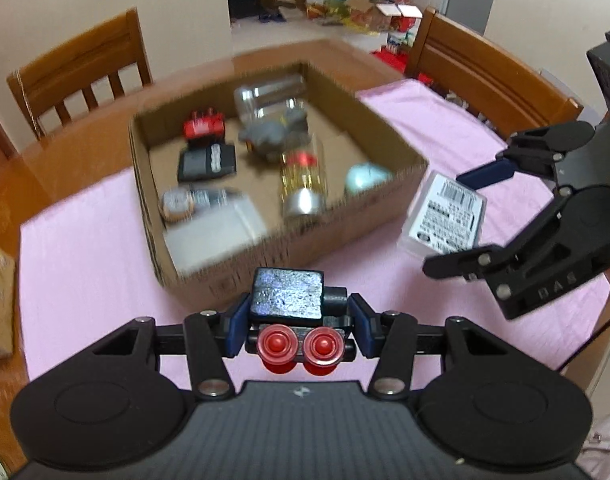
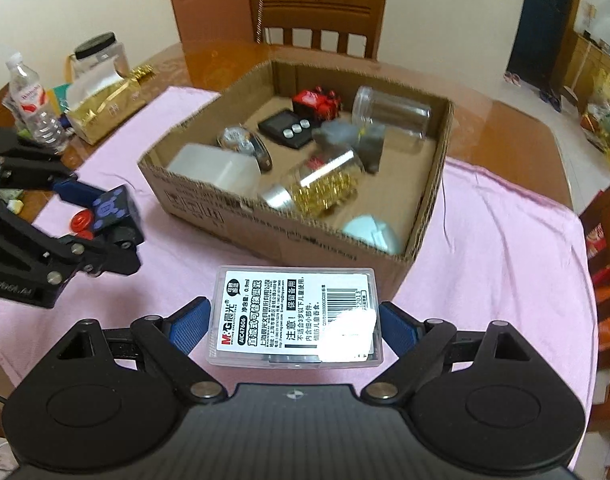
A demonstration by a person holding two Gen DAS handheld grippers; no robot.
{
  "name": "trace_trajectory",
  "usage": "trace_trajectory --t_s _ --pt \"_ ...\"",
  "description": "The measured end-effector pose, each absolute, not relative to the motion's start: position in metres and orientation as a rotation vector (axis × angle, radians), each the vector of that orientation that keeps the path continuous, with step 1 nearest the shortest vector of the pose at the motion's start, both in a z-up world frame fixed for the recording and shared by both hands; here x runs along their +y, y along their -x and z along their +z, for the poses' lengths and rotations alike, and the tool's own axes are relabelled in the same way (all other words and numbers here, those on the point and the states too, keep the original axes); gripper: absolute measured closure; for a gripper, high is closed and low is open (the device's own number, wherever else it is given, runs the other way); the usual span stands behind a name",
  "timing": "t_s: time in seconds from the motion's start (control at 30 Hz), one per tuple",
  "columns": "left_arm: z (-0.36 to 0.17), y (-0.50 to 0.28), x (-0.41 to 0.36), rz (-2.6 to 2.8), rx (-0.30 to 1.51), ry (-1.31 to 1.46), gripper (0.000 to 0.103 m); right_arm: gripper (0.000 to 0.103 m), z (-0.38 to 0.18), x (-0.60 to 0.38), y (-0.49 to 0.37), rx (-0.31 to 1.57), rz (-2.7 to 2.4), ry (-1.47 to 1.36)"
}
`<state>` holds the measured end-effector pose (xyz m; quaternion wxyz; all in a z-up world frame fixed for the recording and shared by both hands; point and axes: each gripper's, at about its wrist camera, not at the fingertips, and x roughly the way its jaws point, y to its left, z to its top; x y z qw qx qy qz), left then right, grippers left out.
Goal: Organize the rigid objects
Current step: 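Grasp the blue-and-red toy block with left while right grasps the refill pack, then carry toy block and refill pack into the cardboard box and release both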
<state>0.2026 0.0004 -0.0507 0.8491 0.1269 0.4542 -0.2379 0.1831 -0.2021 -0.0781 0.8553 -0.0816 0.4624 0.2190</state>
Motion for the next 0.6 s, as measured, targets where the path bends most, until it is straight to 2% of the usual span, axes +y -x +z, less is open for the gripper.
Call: trace_trajectory --t_s 0.3,0.6 --pt "-0.026 -0.258 -0.013 -0.466 0.849 -0.272 0.053 0.011 -0.049 -0.207 -0.205 0.892 0.496 0.187" --pt "-0.060 -0.325 -0.024 -0.394 0.890 -0.267 0.052 0.011 -0.045 -0.207 -0.239 0.868 0.491 0.179"
